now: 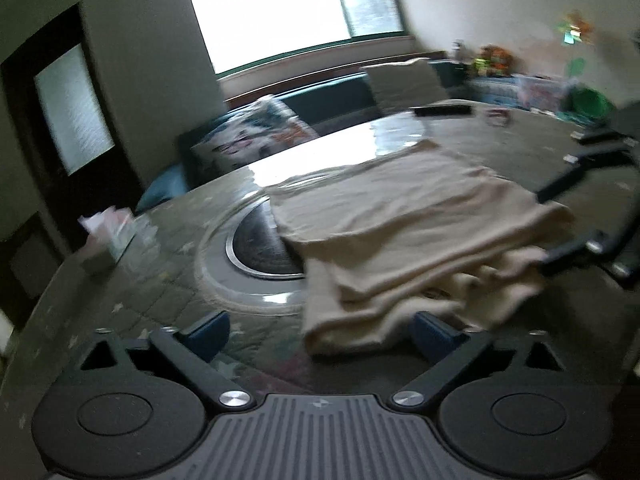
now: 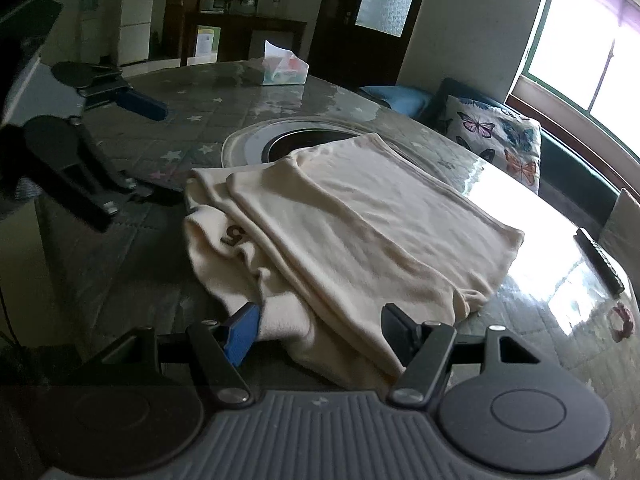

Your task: Fold clothes

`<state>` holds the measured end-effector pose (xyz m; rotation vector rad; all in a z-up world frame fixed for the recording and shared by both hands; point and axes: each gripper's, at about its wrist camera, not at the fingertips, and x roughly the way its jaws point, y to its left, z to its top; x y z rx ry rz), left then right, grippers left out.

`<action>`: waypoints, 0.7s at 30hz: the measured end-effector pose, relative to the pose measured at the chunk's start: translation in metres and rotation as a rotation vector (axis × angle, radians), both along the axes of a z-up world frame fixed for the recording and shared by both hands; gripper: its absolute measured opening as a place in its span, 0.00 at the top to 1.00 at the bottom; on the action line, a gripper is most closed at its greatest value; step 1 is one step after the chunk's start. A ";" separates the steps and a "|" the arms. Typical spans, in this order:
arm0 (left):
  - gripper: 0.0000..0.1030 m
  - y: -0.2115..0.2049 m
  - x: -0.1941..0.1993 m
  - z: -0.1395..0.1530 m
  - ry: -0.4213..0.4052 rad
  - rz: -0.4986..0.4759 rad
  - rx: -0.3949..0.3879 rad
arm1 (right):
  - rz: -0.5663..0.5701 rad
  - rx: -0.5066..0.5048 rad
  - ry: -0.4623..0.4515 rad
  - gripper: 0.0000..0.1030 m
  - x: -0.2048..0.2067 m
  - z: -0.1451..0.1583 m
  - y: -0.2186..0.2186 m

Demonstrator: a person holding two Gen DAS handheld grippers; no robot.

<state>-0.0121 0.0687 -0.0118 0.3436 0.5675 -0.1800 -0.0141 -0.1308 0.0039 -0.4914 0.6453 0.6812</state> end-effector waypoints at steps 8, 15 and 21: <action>0.30 -0.021 -0.016 -0.005 -0.011 -0.167 0.076 | 0.011 -0.007 -0.005 0.33 -0.006 0.001 -0.007; 0.54 -0.027 -0.014 -0.014 0.006 -0.256 0.107 | 0.027 -0.028 0.005 0.33 -0.009 0.001 -0.008; 0.67 -0.029 -0.008 -0.018 -0.011 -0.292 0.105 | 0.050 -0.054 0.002 0.33 -0.009 -0.005 -0.002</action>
